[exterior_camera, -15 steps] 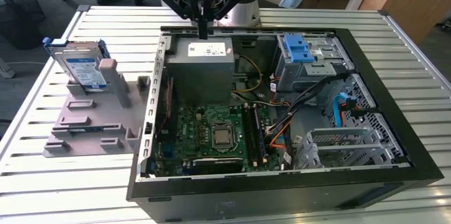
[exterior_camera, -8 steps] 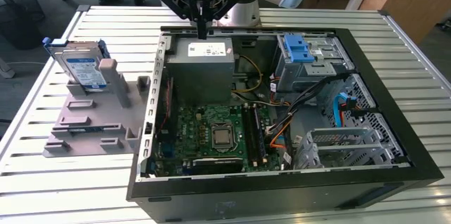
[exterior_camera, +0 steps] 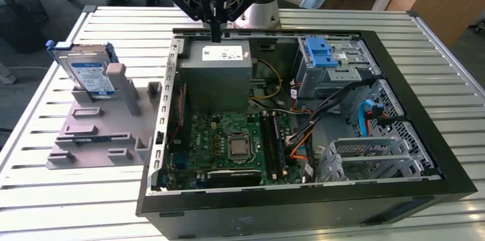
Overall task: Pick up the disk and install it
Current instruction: 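Reach for the disk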
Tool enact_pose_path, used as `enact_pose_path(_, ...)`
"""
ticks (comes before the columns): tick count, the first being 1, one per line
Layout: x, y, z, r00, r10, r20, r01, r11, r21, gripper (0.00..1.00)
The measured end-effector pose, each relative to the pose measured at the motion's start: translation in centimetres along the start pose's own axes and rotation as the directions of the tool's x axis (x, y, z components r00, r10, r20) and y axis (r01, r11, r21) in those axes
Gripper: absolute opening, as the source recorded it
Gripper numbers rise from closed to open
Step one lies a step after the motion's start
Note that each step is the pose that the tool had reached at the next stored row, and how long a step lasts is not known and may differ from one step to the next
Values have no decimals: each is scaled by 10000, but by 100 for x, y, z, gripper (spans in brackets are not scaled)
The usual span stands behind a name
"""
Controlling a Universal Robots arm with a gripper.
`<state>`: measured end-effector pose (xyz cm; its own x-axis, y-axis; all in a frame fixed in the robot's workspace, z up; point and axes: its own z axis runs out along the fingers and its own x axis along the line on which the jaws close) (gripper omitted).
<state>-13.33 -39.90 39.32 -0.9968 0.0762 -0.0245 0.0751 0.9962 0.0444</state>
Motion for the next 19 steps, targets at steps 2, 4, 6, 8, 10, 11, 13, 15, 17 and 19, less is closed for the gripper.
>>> enact_pose_path(2,11,-1,0,10000,0,0,0,10000,0,11)
enact_pose_path(4,20,-2,0,10000,0,0,0,10000,0,11)
enact_pose_path(6,33,-2,0,10000,0,0,0,10000,0,11)
enact_pose_path(8,48,-3,0,10000,0,0,0,10000,0,11)
enact_pose_path(10,61,-5,0,10000,0,0,0,10000,0,11)
enact_pose_path(11,68,-5,0,10000,0,0,0,10000,0,11)
enact_pose_path(13,81,-6,0,10000,0,0,0,10000,0,11)
enact_pose_path(15,83,-6,-1,10000,-1,0,1,10000,0,11)
enact_pose_path(17,83,-6,0,10000,-1,0,1,10000,0,11)
enact_pose_path(19,87,-6,-1,10000,0,0,0,10000,0,11)
